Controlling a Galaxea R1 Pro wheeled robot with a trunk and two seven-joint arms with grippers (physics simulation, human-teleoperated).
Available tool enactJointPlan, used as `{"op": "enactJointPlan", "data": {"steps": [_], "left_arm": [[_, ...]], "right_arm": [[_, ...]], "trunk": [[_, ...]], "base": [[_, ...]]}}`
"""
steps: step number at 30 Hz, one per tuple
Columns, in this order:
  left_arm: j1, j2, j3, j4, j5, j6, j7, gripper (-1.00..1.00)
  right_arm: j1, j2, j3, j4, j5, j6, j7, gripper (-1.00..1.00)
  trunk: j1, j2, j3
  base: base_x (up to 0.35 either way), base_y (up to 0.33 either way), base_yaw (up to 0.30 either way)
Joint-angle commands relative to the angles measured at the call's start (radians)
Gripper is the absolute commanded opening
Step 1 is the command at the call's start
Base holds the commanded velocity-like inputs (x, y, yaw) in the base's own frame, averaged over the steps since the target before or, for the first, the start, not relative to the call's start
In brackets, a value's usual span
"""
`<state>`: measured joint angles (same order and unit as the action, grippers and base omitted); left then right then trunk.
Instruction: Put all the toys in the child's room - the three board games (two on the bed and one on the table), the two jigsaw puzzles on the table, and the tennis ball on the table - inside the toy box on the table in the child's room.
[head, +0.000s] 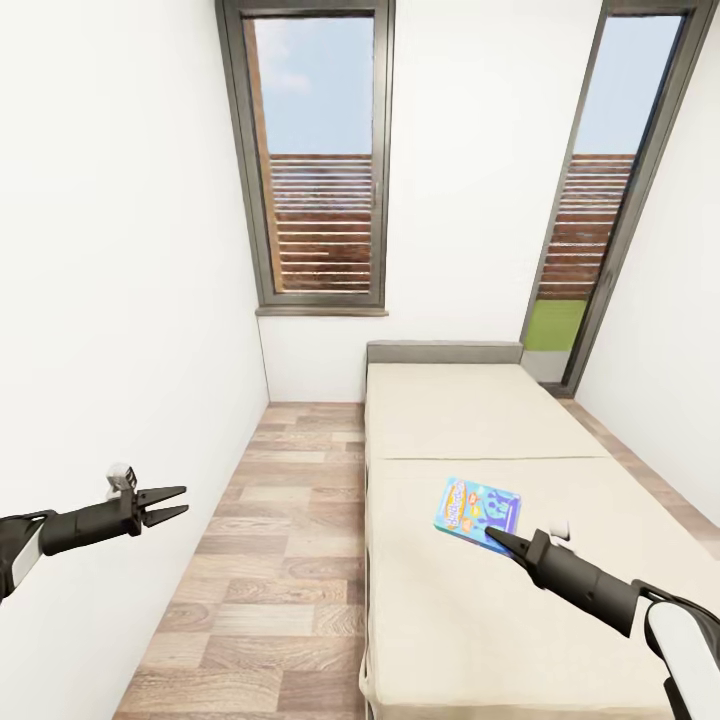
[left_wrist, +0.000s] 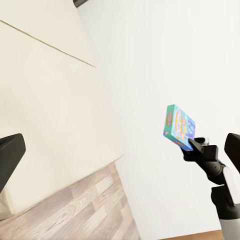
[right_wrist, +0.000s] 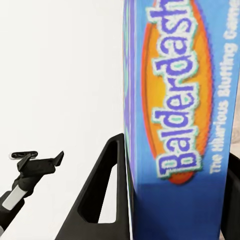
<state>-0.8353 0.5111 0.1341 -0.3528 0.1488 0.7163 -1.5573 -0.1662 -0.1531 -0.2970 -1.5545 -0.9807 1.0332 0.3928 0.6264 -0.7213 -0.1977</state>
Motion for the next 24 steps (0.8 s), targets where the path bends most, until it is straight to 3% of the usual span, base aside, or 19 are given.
{"op": "enactJointPlan", "data": {"steps": [1,12,24], "left_arm": [[-0.001,0.0,0.001,0.0,-0.002,0.01,-0.005,1.0],[0.0,-0.003,0.001,0.001,-0.003,0.01,-0.001,1.0],[0.001,-0.003,0.001,0.0,-0.002,0.011,-0.001,1.0]], "right_arm": [[-0.001,0.001,-0.001,0.0,0.009,0.004,0.011,-1.0],[-0.001,0.001,-0.002,0.002,0.01,0.003,0.01,-1.0],[-0.001,0.001,-0.002,0.033,0.01,-0.002,0.01,-1.0]], "trunk": [[-0.004,0.006,0.002],[-0.046,0.083,0.036],[-0.092,0.167,0.074]], "base": [[0.0,0.0,0.0],[0.0,0.0,-0.023],[0.0,0.0,-0.113]]}}
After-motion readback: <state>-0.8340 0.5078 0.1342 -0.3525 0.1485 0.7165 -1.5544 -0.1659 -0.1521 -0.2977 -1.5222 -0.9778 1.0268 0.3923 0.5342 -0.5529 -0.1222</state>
